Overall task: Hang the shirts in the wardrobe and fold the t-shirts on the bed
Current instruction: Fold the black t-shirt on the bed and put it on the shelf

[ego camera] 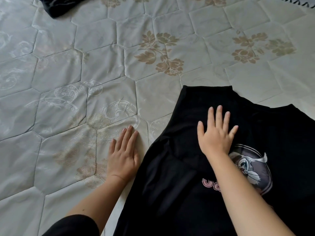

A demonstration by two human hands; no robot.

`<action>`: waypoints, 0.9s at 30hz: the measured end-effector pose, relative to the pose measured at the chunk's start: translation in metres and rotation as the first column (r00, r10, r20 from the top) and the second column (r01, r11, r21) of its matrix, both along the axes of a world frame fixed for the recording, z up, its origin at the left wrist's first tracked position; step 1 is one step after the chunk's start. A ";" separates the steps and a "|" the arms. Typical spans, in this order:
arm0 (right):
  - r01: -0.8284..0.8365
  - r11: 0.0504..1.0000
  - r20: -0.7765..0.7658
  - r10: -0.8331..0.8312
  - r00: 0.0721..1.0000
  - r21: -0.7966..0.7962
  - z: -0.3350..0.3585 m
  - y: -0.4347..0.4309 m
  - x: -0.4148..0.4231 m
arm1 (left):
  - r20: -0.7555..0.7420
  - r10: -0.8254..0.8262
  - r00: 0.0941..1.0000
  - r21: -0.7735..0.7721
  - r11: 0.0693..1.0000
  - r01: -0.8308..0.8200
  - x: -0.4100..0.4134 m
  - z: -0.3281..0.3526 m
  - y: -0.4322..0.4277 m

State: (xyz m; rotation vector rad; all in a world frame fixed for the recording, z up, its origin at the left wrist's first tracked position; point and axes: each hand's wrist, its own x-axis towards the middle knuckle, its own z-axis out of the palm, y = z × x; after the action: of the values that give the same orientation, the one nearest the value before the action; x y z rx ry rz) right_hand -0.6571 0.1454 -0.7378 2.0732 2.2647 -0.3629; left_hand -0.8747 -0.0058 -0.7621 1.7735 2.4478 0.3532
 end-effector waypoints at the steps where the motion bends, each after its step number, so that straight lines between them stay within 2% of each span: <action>1: 0.026 1.000 0.010 -0.026 1.000 -0.005 0.001 0.000 0.010 | 0.001 -0.003 1.000 -0.001 1.000 0.003 0.000 0.000 0.000; 6: 0.077 0.997 0.036 -0.076 0.996 -0.025 0.005 -0.025 0.051 | 0.032 0.004 0.999 -0.009 1.000 -0.004 0.001 0.000 0.002; 18: -0.051 0.990 0.005 0.052 0.999 -0.130 0.015 -0.145 0.120 | 0.087 0.030 0.996 -0.106 0.994 -0.021 0.007 0.019 -0.001; 20: -0.045 0.989 -0.011 0.044 0.999 -0.143 0.021 -0.157 0.132 | 0.146 0.092 0.985 -0.091 0.993 -0.079 0.011 0.028 0.000; 23: 0.013 0.987 -0.019 -0.016 1.000 -0.161 0.031 -0.174 0.158 | 0.349 0.253 0.902 -0.022 0.965 -0.262 0.045 0.047 0.000; 25: 0.087 0.987 -0.042 -0.094 0.995 -0.138 0.034 -0.183 0.180 | 0.400 0.178 0.899 0.060 0.974 -0.219 0.087 0.059 0.000; 27: 0.174 0.978 -0.045 -0.180 0.983 -0.119 0.036 -0.190 0.201 | 0.371 -0.052 0.927 0.126 0.992 0.005 0.137 0.062 0.000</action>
State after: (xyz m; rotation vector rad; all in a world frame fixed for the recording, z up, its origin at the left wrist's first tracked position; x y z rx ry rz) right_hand -0.4562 -0.0444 -0.7020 2.2372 2.0383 -0.5520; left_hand -0.7378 -0.0060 -0.7005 1.6021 2.1696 0.7771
